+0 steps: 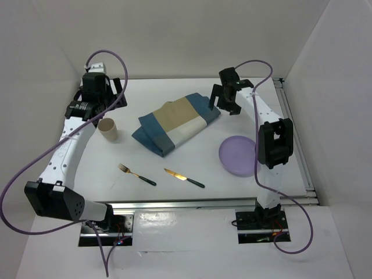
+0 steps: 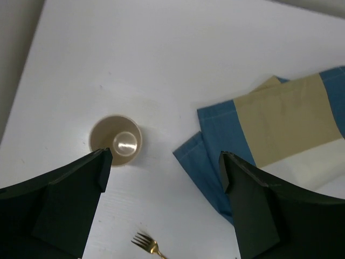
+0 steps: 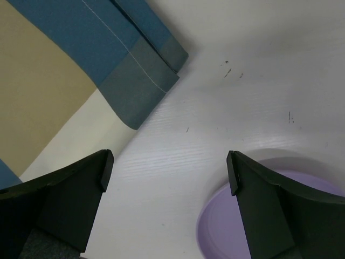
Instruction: Set the dinner table for one person
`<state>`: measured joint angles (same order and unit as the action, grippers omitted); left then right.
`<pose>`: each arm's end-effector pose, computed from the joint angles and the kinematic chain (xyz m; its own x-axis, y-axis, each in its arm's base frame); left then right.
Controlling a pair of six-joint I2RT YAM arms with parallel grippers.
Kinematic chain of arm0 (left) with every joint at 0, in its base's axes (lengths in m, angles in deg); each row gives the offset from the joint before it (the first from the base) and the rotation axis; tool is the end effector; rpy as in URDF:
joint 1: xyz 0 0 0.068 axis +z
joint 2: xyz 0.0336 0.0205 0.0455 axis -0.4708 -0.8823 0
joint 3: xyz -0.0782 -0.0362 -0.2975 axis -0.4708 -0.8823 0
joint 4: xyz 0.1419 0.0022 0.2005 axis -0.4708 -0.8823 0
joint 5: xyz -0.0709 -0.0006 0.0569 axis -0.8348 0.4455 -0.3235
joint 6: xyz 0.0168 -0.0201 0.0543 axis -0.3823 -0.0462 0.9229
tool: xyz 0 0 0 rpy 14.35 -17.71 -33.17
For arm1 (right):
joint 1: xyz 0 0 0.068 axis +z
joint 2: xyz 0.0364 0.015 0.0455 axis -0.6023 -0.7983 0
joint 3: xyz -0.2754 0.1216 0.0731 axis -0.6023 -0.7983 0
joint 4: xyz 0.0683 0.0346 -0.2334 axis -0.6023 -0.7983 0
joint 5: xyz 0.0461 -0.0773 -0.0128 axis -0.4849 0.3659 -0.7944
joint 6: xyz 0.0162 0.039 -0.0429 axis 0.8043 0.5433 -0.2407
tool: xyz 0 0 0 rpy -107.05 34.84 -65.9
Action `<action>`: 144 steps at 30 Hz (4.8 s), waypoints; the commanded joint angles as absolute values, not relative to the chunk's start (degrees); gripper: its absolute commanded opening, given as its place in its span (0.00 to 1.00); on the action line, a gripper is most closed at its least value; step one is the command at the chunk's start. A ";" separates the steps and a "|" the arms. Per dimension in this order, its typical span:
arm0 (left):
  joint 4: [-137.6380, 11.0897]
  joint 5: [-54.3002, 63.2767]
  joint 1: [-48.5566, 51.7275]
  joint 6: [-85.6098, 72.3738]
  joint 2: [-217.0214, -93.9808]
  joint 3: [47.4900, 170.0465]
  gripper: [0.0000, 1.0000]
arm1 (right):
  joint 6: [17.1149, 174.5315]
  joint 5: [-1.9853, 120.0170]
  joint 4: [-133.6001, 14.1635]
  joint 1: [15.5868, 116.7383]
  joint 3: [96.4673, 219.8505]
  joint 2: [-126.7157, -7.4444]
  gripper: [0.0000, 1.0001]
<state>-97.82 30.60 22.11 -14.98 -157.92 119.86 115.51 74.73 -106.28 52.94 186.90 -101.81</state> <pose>0.2813 -0.0157 0.4371 -0.3657 -0.2882 -0.8850 -0.3162 0.9328 -0.1731 0.4331 0.1168 0.2982 -0.8242 0.2244 -0.5199 0.1864 0.9745 0.1251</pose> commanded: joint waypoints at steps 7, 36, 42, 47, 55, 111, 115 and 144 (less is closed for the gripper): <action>-105.89 16.53 22.81 -19.46 -166.58 121.86 0.99 | 116.52 75.62 -103.78 56.37 187.12 -98.50 1.00; -90.52 8.53 22.28 -48.48 -180.99 101.64 0.64 | 110.89 75.27 -99.46 64.55 183.42 -97.80 1.00; -90.60 9.76 21.76 -49.70 -185.56 104.27 0.56 | 110.89 74.22 -98.94 65.68 183.95 -98.32 1.00; -89.37 9.76 21.76 -49.71 -187.58 103.66 0.15 | 109.84 72.11 -99.46 66.91 187.29 -100.08 1.00; -94.20 11.26 18.43 -41.81 -183.29 111.82 0.00 | 109.84 69.38 -97.79 67.45 188.52 -100.70 1.00; -99.48 -13.97 9.98 -23.16 -177.22 139.87 0.00 | 118.80 34.67 -75.13 60.68 185.71 -93.31 0.75; -99.48 -13.97 9.98 -22.11 -176.08 138.82 0.00 | 120.12 31.08 -74.59 60.68 188.42 -95.85 0.75; -101.06 -15.55 19.99 -22.28 -172.46 139.07 0.00 | 123.45 50.90 -77.23 59.89 192.13 -87.09 0.00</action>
<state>-101.96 -13.69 17.52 -22.22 -174.81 135.29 121.72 42.91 -82.00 61.35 193.07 -97.39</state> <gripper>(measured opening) 0.044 0.037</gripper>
